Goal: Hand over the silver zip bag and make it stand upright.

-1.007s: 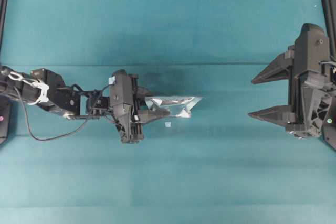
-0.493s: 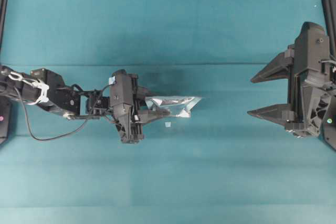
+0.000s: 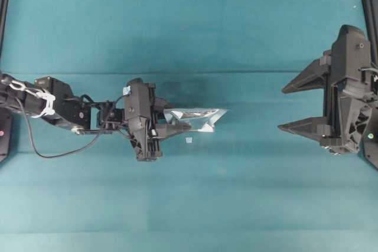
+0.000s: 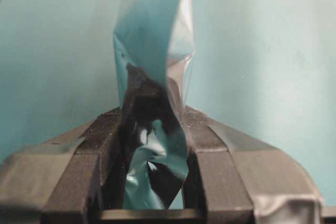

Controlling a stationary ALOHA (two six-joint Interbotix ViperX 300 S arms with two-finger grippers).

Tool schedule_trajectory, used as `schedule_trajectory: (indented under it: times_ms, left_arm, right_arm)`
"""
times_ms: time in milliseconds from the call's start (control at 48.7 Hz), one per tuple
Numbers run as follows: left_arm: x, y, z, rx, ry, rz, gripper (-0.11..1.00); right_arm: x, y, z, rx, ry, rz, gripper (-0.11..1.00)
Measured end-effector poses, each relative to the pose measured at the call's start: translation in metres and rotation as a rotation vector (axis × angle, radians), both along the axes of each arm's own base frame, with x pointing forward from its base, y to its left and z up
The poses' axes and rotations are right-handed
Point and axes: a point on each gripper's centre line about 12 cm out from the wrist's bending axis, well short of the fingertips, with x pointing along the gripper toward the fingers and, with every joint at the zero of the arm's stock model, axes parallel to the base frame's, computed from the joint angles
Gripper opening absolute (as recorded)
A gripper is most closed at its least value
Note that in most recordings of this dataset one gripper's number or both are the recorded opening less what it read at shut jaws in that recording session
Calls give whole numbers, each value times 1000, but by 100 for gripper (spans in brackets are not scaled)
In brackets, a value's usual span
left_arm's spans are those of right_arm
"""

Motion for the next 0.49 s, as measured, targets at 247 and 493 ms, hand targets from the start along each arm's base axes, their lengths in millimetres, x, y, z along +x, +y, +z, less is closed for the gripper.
schedule_trajectory:
  times_ms: [247,493]
  left_arm:
    - [0,0,0,0,3,0,27]
    - [0,0,0,0,3,0,27]
  right_arm:
    - [0,0,-2,-1,-1,3,90]
    - [0,0,-4,1,-9,3,90]
